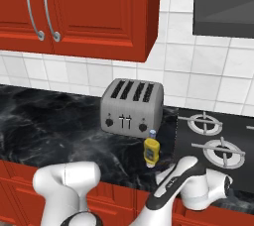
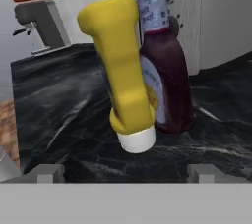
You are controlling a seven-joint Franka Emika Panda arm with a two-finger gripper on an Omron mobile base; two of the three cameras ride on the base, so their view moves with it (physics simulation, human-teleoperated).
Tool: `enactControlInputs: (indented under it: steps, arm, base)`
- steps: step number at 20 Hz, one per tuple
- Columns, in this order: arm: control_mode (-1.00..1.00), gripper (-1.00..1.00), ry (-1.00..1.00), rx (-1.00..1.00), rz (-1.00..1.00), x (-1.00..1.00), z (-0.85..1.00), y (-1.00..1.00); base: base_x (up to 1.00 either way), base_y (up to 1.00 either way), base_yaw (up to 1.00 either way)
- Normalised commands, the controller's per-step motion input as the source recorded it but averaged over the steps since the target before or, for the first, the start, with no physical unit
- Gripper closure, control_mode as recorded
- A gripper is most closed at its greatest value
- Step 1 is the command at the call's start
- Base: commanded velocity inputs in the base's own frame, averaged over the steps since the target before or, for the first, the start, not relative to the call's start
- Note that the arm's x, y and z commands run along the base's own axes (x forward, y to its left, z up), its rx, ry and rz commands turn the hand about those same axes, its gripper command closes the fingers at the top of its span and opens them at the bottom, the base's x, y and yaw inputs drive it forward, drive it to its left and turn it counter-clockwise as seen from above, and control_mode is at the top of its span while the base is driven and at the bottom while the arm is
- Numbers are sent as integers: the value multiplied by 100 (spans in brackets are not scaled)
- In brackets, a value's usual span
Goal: Take 2 condiments from the cabinet and move them on the counter near the stove.Make sure the condiments are lined up with each other, next to each other.
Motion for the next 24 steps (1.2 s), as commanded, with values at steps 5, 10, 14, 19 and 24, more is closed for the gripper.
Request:
enactControlInputs:
  steps: [5,10,14,19,24]
  arm:
    - [-100,-100,1,-6,0,-39,61,3]
    - [-100,-100,8,-12,-9,-22,76,29]
    - [-100,-100,14,-17,-21,-10,68,48]
    - [-100,-100,18,-19,-38,-6,44,57]
    - [-100,-100,10,-15,-51,-10,17,62]
  base:
    - [0,0,0]
    - [0,0,0]
    - [0,0,0]
    - [0,0,0]
    - [0,0,0]
